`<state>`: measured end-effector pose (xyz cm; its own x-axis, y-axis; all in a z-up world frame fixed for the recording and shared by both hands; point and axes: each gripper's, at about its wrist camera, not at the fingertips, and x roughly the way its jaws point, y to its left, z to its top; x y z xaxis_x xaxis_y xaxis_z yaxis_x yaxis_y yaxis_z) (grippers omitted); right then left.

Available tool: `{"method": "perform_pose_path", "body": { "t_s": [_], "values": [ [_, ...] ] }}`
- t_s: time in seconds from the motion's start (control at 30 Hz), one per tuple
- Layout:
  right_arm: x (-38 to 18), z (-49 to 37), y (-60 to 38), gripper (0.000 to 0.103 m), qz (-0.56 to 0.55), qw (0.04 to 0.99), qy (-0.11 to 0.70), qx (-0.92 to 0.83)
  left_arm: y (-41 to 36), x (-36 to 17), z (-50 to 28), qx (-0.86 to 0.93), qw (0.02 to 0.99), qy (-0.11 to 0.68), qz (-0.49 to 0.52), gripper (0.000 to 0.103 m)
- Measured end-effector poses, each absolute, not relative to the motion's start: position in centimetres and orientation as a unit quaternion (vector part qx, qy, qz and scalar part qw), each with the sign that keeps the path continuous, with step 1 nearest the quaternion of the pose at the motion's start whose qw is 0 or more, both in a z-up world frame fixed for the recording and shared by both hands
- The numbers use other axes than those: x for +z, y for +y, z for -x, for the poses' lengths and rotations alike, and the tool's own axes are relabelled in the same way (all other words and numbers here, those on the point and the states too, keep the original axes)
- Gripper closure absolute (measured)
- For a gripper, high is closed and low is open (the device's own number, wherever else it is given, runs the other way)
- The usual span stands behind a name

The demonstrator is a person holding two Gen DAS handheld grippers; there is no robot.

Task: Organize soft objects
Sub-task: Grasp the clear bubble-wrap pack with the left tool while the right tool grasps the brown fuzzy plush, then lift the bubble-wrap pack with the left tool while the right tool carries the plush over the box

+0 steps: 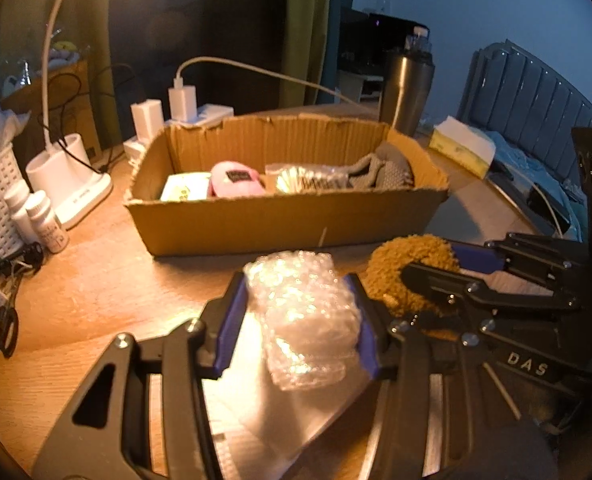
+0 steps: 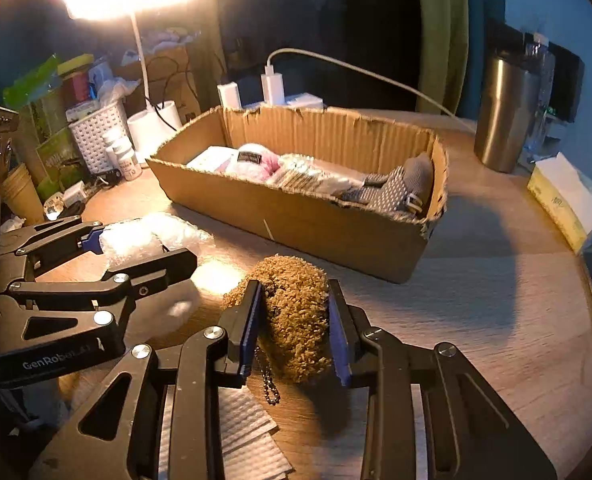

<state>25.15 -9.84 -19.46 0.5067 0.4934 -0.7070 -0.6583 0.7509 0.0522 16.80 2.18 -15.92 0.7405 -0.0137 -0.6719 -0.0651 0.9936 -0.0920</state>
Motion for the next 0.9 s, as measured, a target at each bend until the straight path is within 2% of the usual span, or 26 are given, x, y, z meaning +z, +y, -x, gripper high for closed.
{"method": "perform_pose_path", "body": {
  "t_s": [0.9],
  "values": [
    [-12.7,-22.6,-13.1,0.070,0.094,0.907,0.271,0.308,1.2,-8.2,-12.5,0.027,0.976,0.217,0.011,0.054]
  ]
}}
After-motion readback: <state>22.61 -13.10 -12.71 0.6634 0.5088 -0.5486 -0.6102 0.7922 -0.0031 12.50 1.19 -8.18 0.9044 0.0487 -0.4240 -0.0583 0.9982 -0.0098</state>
